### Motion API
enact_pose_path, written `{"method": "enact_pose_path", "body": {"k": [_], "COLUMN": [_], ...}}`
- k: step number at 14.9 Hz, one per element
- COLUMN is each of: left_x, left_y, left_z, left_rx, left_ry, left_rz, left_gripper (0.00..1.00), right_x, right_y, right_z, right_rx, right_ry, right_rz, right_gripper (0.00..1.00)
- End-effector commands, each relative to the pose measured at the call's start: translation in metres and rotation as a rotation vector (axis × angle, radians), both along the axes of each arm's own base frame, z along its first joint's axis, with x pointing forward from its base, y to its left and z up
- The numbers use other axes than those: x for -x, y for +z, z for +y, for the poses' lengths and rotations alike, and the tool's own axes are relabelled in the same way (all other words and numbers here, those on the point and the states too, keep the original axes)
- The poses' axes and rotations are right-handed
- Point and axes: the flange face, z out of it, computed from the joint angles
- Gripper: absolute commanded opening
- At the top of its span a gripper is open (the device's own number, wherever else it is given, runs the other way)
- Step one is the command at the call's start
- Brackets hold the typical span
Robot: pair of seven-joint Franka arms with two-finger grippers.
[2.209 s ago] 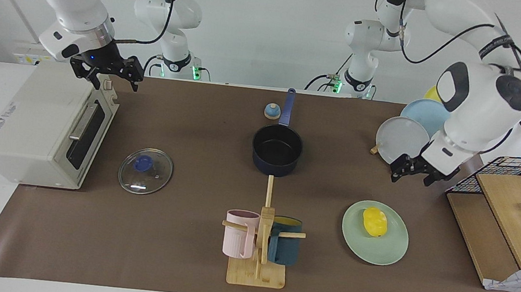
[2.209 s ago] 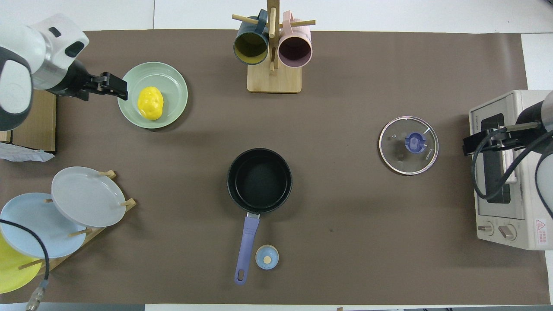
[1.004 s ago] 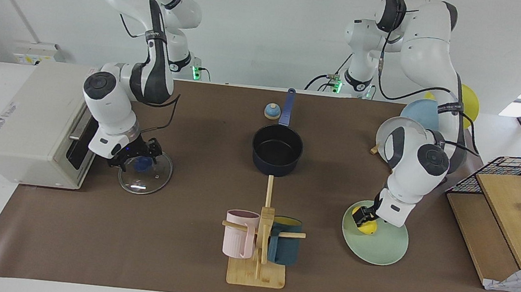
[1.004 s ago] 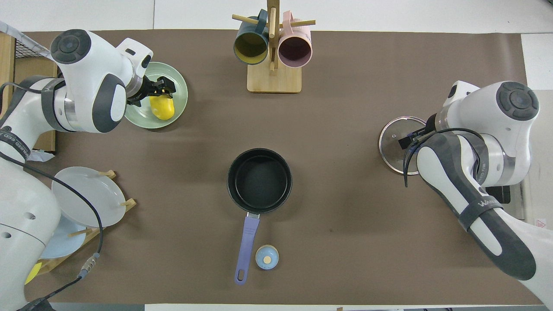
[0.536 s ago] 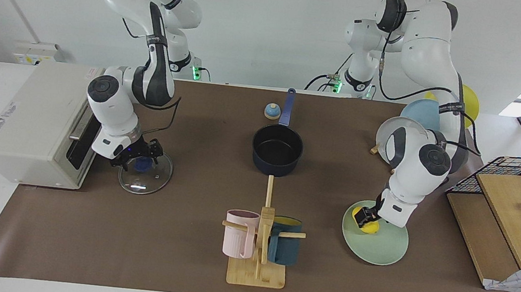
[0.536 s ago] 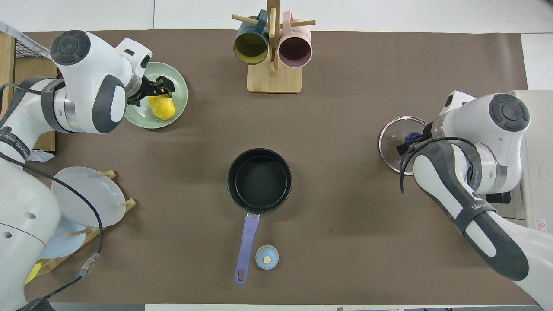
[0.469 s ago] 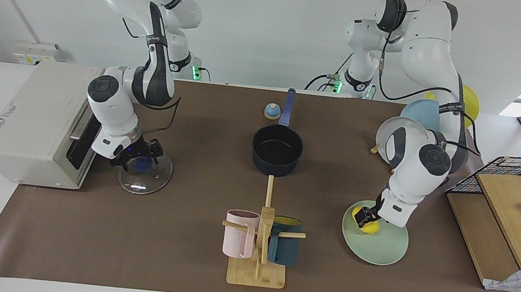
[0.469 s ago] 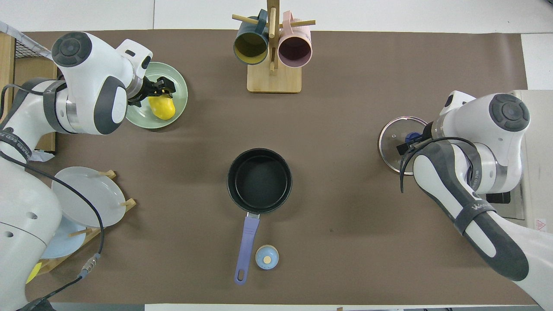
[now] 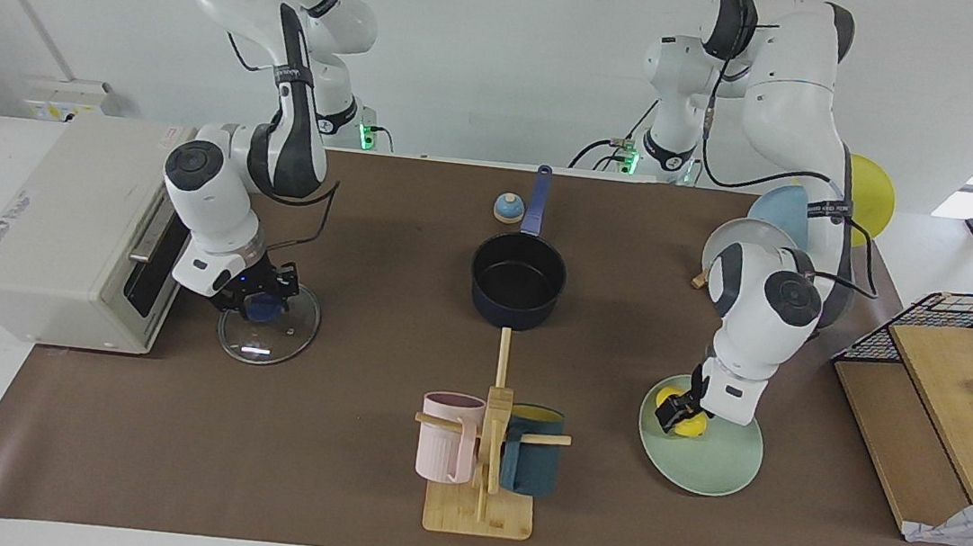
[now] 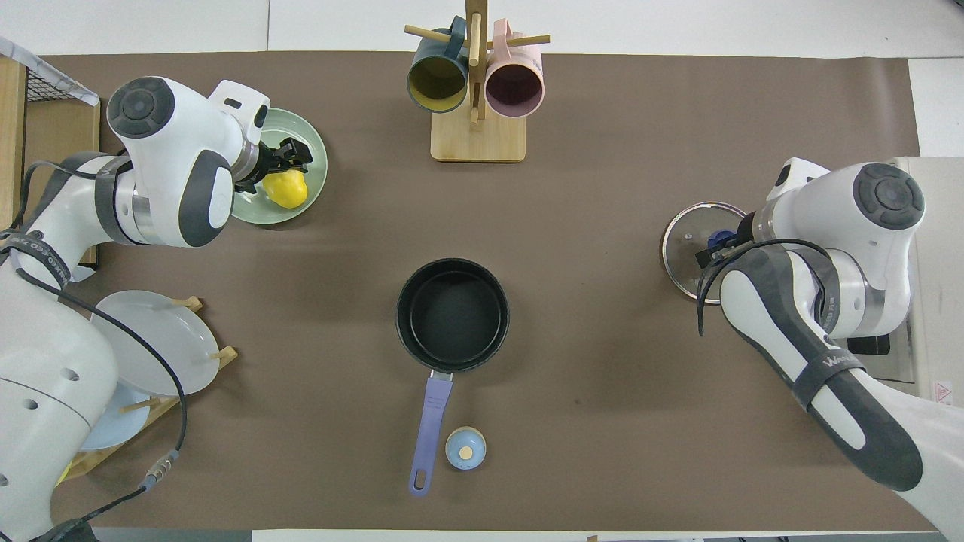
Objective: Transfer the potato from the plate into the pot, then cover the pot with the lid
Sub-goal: 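Grasp the yellow potato with the left gripper and lift it, then carry the potato with the left gripper over the black saucepan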
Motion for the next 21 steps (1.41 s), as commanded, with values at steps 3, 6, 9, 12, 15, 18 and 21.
{"method": "enact_pose_path", "body": {"k": [3, 6, 9, 12, 15, 18, 21], "left_x": [0.006, -0.001, 0.022, 0.083, 0.154, 0.225, 0.250], "left_y": [0.009, 0.048, 0.145, 0.183, 0.172, 0.133, 0.103], "left_z": [-0.001, -0.012, -0.050, -0.122, -0.206, -0.243, -0.257], "left_rx": [-0.019, -0.012, 0.018, -0.006, -0.031, -0.027, -0.012], "left_ry": [-0.002, -0.012, -0.051, -0.141, -0.177, -0.278, -0.317], "left_rz": [-0.015, -0.006, 0.040, 0.112, 0.143, 0.104, 0.074], "left_gripper": [0.00, 0.00, 0.00, 0.00, 0.00, 0.00, 0.00], "right_x": [0.005, -0.001, -0.008, -0.011, -0.009, -0.008, 0.000], "right_y": [0.005, 0.017, 0.032, 0.044, 0.042, 0.039, 0.021], "right_z": [-0.003, 0.001, 0.009, 0.027, 0.027, 0.021, 0.005], "right_rx": [-0.017, -0.017, -0.018, -0.017, -0.018, -0.019, -0.019], "right_ry": [-0.024, -0.017, -0.007, -0.017, -0.018, -0.022, -0.047], "right_rz": [0.005, 0.013, 0.027, 0.042, 0.045, 0.011, 0.003], "right_gripper": [0.69, 0.69, 0.69, 0.68, 0.68, 0.98, 1.00]}}
